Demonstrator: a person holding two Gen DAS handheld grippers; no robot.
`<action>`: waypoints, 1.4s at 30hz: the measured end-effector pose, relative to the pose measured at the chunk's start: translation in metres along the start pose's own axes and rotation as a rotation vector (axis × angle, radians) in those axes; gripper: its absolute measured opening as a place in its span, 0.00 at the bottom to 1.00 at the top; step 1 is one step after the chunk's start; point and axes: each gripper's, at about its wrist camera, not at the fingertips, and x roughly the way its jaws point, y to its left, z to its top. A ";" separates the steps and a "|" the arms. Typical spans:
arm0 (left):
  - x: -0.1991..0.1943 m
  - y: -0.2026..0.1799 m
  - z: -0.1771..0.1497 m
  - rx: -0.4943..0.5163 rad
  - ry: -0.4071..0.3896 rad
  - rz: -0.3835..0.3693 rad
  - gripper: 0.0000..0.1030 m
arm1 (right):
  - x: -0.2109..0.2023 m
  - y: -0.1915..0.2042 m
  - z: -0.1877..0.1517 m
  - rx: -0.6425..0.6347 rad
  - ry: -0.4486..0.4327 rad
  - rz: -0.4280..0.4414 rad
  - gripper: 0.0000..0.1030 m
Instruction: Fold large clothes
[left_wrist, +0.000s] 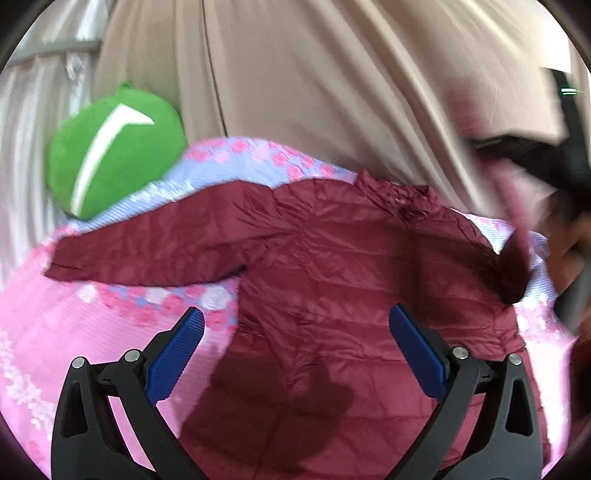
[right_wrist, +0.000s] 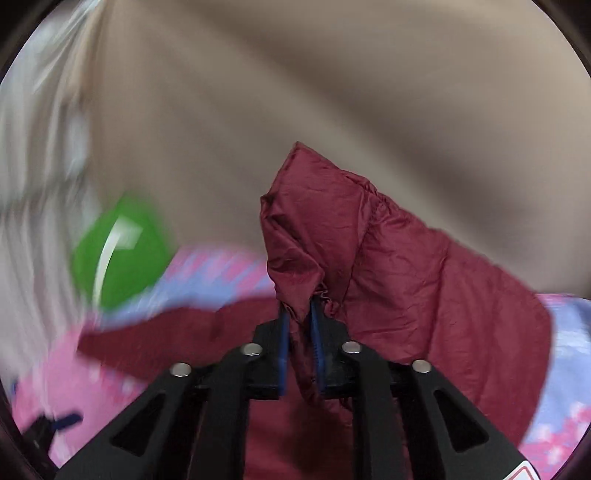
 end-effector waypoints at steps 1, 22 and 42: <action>0.010 0.002 0.000 -0.012 0.032 -0.015 0.95 | 0.032 0.028 -0.021 -0.047 0.068 0.038 0.27; 0.169 -0.009 0.011 -0.131 0.344 -0.164 0.90 | -0.054 -0.217 -0.127 0.291 0.116 -0.390 0.62; 0.230 -0.046 0.102 0.118 0.165 0.071 0.00 | 0.031 -0.279 -0.136 0.364 0.197 -0.455 0.00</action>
